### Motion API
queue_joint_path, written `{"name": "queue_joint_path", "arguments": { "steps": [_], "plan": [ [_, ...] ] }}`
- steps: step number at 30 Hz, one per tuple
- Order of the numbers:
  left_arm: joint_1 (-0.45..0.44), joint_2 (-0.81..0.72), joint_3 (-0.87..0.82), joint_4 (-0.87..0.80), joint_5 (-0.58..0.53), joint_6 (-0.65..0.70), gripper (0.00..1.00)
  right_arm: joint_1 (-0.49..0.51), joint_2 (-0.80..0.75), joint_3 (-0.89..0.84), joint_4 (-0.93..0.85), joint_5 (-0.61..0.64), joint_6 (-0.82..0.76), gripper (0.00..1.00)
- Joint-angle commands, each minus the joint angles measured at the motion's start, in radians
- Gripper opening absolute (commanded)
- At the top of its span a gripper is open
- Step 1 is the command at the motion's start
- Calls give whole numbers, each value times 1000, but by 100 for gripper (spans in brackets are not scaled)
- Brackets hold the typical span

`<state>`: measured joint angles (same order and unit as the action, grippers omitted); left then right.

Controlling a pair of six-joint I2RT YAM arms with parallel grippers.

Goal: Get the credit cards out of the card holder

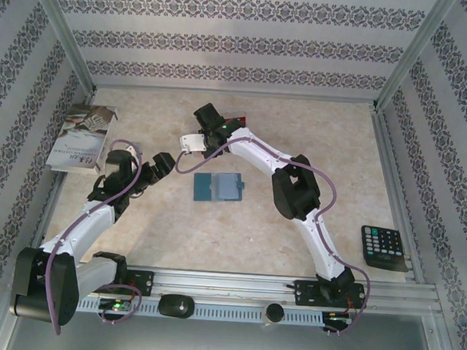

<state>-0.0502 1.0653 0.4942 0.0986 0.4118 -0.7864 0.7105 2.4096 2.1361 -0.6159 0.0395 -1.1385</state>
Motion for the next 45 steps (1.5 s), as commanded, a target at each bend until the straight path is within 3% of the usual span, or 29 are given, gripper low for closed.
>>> {"name": "queue_joint_path", "arguments": {
  "steps": [1,6,14,17,22,25,29,31,34,39,45],
  "plan": [
    [12,-2,-17,38,16,-12,100,-3,4,-7,57,34,17,22],
    [13,-7,-16,39,20,-11,100,-6,5,-24,157,70,35,27],
    [13,-35,-18,37,3,-10,100,-11,-78,20,276,-40,256,26],
    [13,-69,-37,61,-19,-26,100,-35,-134,38,298,-132,426,28],
    [13,-106,-47,59,-60,-35,100,-125,-114,208,143,-266,764,37],
    [13,-77,-48,131,-96,-55,100,-197,-6,407,-26,-257,941,37],
    [12,62,14,239,-168,-78,92,-325,70,503,-90,-295,1183,31],
    [9,178,77,315,-152,-74,87,-391,87,494,-52,-381,1293,29],
    [-5,373,216,359,-133,-43,86,-461,179,611,-78,-451,1383,17],
    [-8,623,480,299,-147,18,85,-514,250,634,-27,-601,1493,17],
    [-14,864,834,135,-197,168,77,-492,256,523,108,-664,1555,15]
  ]
}}
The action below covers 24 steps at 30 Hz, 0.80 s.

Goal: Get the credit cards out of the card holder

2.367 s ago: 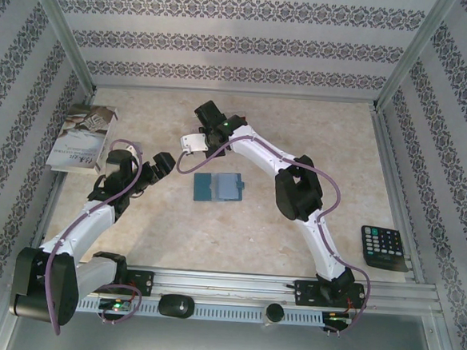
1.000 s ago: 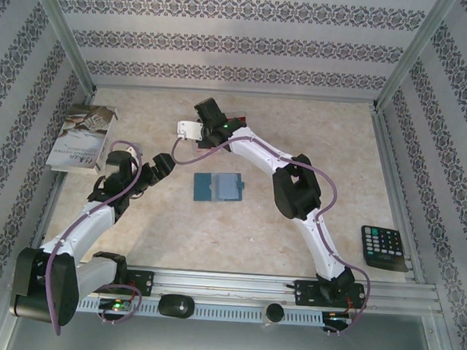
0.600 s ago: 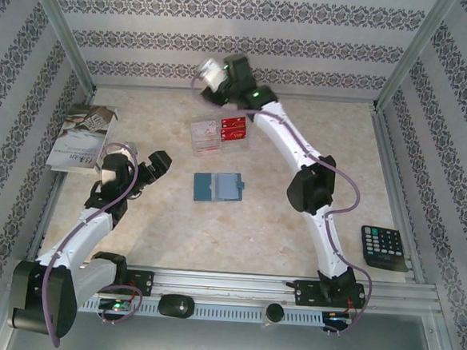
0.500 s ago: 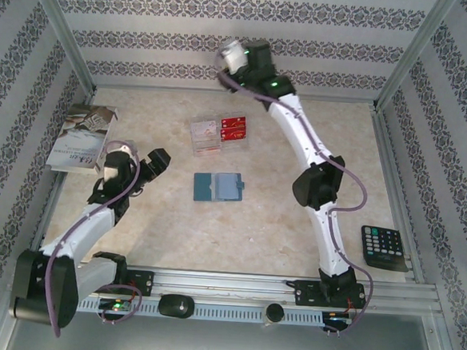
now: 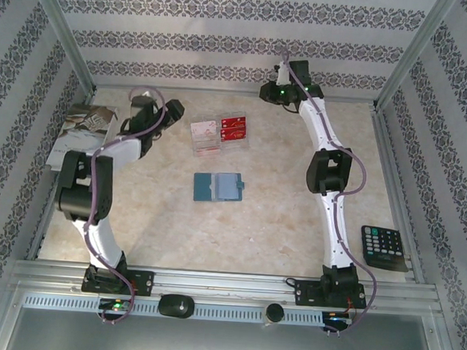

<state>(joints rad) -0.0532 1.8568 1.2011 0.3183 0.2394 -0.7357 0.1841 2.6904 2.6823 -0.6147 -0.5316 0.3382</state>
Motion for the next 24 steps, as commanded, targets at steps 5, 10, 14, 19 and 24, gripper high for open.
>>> {"name": "queue_joint_path", "arguments": {
  "steps": [5,10,14,19,24],
  "plan": [
    [-13,293,398,-219,75,186,71,42,36,-18,181,-125,165,16],
    [-43,446,624,-399,153,291,69,56,67,-35,242,-119,225,14],
    [-64,494,695,-493,145,343,69,60,80,-45,235,-98,232,12],
    [-84,496,686,-515,157,380,67,73,83,-52,170,-107,190,9],
    [-100,472,638,-488,150,384,67,93,-10,-243,205,-102,159,6]
  ]
}}
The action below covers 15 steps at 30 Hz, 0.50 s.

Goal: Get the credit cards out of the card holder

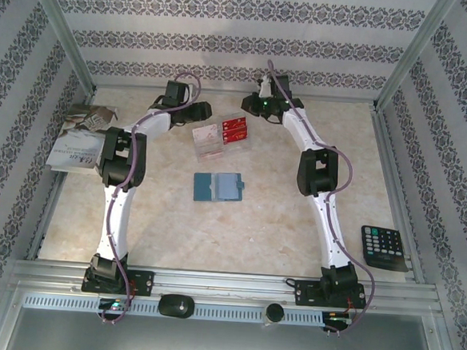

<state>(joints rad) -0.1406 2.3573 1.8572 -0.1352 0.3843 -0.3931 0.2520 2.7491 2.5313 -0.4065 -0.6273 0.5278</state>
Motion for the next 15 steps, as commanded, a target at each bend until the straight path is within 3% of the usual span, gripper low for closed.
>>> {"name": "queue_joint_path", "arguments": {
  "steps": [1,8,15],
  "plan": [
    [-13,-32,-25,-32,10,41,68,27,-96,-146,20,-2,-33,6],
    [-15,-119,-131,40,5,10,73,42,-320,-537,215,27,-23,5],
    [-17,-216,-292,191,51,-89,74,87,-486,-804,318,15,-38,6]
  ]
}}
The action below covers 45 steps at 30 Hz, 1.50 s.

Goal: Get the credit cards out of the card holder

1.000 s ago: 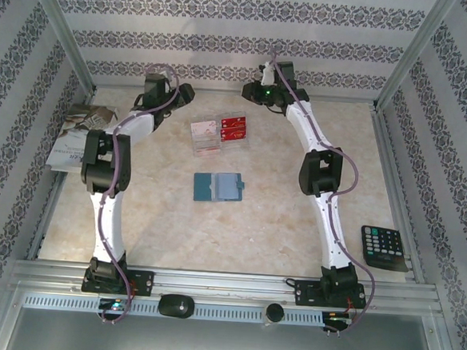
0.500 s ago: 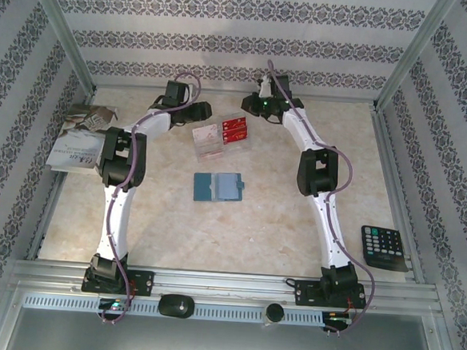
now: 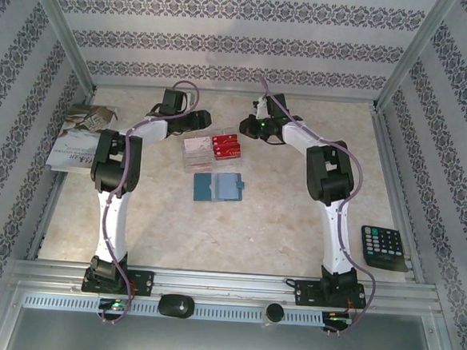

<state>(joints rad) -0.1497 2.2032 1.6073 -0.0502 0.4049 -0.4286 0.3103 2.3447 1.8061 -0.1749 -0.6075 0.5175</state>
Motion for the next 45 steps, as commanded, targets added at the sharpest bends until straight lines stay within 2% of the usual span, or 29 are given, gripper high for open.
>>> {"name": "queue_joint_path", "arguments": {
  "steps": [1,5,9,12,17,21,24,27,32,36,45],
  "plan": [
    [-8,-77,-58,117,31,-57,74,36,-102,-111,92,3,-33,6],
    [-6,-144,-89,135,12,-64,76,59,-209,-266,162,19,-19,9],
    [-2,-226,-80,122,-8,-87,80,64,-331,-377,190,108,-45,23],
    [2,-335,-125,152,-15,-133,85,58,-414,-388,130,148,-146,31],
    [2,-612,-397,297,-65,-246,100,120,-446,-233,-210,110,-471,33],
    [-13,-819,-666,377,-75,-350,100,217,-385,-74,-489,211,-708,33],
    [-17,-967,-849,386,-86,-384,100,256,-332,31,-601,263,-799,32],
    [-17,-1118,-968,325,-129,-380,100,263,-291,116,-669,267,-848,33],
    [-21,-1308,-1066,202,-169,-349,100,278,-193,285,-813,277,-916,34],
    [-22,-1355,-1108,153,-167,-329,100,294,-102,412,-905,332,-951,34],
    [-21,-1306,-1142,187,-140,-338,100,301,19,610,-1043,356,-973,31]
  ]
}}
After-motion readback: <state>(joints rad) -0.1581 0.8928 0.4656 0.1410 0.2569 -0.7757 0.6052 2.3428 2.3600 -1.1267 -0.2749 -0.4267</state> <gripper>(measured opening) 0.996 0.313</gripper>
